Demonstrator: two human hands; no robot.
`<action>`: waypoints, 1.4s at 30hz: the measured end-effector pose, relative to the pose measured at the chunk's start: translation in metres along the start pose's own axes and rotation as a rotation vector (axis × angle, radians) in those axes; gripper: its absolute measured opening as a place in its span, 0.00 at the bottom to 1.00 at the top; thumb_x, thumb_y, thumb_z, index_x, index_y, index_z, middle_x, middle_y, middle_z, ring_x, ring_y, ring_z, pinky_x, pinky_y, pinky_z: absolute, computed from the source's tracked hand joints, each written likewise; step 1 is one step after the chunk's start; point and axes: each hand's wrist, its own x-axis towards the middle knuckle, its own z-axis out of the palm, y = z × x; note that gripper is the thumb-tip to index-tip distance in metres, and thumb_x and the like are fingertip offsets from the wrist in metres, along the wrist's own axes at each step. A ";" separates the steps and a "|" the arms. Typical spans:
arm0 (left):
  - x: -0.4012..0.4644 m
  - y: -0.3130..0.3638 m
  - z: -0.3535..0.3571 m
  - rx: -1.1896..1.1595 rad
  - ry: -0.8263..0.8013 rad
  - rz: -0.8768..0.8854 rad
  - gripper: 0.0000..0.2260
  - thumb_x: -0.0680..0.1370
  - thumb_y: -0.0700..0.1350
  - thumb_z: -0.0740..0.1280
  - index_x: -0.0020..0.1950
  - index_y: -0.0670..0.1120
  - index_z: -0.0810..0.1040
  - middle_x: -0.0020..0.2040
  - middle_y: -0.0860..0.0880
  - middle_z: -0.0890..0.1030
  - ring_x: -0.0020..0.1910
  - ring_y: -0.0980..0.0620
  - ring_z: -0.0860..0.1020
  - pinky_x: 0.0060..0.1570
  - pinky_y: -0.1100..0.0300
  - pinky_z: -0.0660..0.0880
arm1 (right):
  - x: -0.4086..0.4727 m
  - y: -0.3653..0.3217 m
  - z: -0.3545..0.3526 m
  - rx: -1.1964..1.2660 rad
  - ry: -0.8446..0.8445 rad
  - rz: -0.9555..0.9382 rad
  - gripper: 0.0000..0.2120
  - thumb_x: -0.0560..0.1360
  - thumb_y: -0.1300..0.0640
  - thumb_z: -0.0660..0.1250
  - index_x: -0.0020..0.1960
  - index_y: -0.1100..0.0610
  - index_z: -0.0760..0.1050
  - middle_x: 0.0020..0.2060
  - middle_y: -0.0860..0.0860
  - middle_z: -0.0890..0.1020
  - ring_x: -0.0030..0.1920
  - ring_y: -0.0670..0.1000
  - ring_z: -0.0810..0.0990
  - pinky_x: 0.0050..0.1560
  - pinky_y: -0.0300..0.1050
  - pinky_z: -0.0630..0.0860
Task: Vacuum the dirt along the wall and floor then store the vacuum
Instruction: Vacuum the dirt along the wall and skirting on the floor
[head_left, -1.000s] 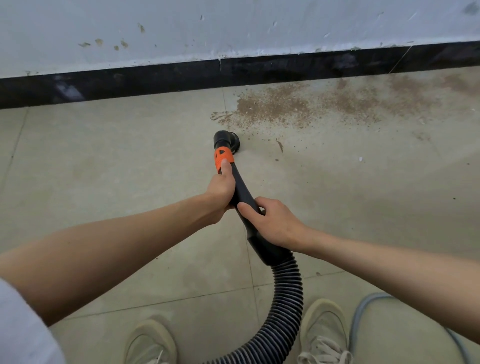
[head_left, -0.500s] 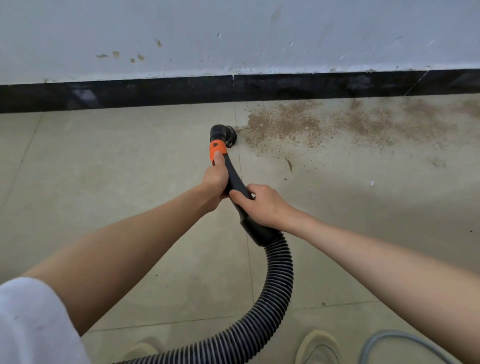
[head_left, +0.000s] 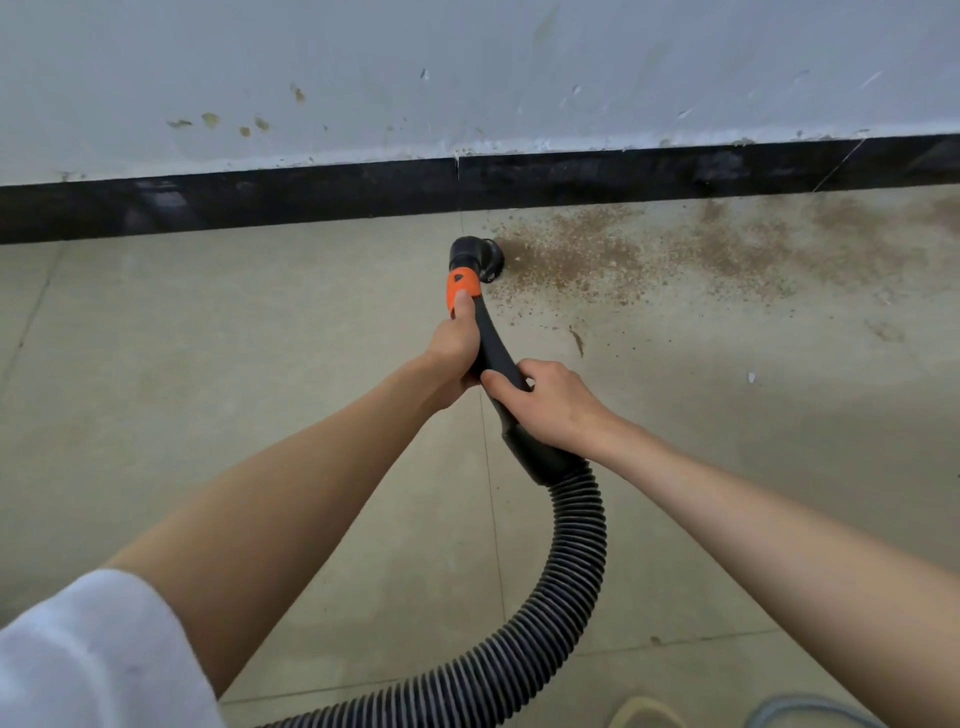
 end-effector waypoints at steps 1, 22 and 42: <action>0.001 0.001 0.004 0.002 -0.005 0.001 0.28 0.81 0.60 0.48 0.65 0.38 0.67 0.44 0.45 0.75 0.46 0.47 0.75 0.46 0.55 0.74 | 0.000 0.002 -0.003 -0.005 0.007 0.005 0.19 0.78 0.42 0.61 0.36 0.55 0.68 0.33 0.50 0.75 0.35 0.50 0.74 0.33 0.43 0.67; 0.037 0.042 -0.012 -0.164 -0.015 -0.025 0.27 0.82 0.59 0.49 0.69 0.38 0.64 0.55 0.42 0.74 0.52 0.44 0.75 0.47 0.52 0.75 | 0.059 -0.027 -0.038 -0.126 -0.099 -0.018 0.20 0.77 0.41 0.63 0.45 0.59 0.78 0.39 0.55 0.82 0.42 0.55 0.82 0.46 0.47 0.77; 0.049 0.057 0.073 0.038 -0.014 -0.080 0.26 0.81 0.61 0.48 0.62 0.39 0.68 0.52 0.42 0.76 0.52 0.44 0.77 0.51 0.53 0.76 | 0.062 0.033 -0.090 -0.028 -0.054 -0.048 0.17 0.79 0.45 0.62 0.37 0.54 0.69 0.32 0.49 0.76 0.32 0.48 0.75 0.33 0.41 0.68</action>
